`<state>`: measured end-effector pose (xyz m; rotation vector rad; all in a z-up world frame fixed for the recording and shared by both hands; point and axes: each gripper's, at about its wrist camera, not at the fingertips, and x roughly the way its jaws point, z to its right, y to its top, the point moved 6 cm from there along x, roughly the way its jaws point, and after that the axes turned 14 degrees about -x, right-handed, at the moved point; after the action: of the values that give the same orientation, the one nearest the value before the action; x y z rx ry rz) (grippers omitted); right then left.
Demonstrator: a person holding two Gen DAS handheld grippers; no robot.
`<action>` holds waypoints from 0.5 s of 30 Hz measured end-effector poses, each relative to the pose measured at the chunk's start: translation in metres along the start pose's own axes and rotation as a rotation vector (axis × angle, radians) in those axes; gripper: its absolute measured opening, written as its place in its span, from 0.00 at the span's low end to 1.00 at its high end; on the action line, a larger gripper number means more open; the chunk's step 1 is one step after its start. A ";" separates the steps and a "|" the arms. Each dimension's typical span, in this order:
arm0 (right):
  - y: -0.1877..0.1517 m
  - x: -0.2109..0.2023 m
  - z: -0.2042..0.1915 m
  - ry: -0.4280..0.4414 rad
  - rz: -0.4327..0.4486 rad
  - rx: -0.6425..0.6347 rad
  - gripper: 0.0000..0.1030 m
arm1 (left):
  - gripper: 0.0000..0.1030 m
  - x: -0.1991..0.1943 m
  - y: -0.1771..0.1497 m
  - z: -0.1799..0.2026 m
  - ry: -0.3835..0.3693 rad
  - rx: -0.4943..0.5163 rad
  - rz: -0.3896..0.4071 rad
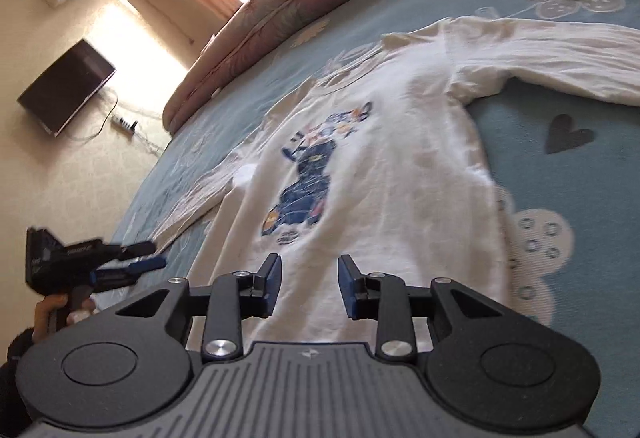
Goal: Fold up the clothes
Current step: 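Lay the sleeve on the body and open both tools, then withdraw both open tools from the sweatshirt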
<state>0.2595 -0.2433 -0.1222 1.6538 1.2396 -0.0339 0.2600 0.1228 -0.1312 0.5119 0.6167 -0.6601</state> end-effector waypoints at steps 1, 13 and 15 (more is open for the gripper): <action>0.001 0.010 -0.012 0.004 -0.017 -0.038 0.36 | 0.42 0.004 0.001 0.000 0.003 -0.002 -0.001; 0.002 0.140 -0.197 0.025 -0.256 -0.752 0.70 | 0.57 -0.021 0.026 -0.035 0.051 -0.015 0.033; 0.001 0.161 -0.220 0.043 -0.278 -0.840 0.74 | 0.63 -0.029 0.031 -0.041 0.055 -0.019 0.052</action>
<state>0.2237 0.0269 -0.1054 0.7574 1.2651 0.3129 0.2488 0.1806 -0.1332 0.5279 0.6585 -0.5922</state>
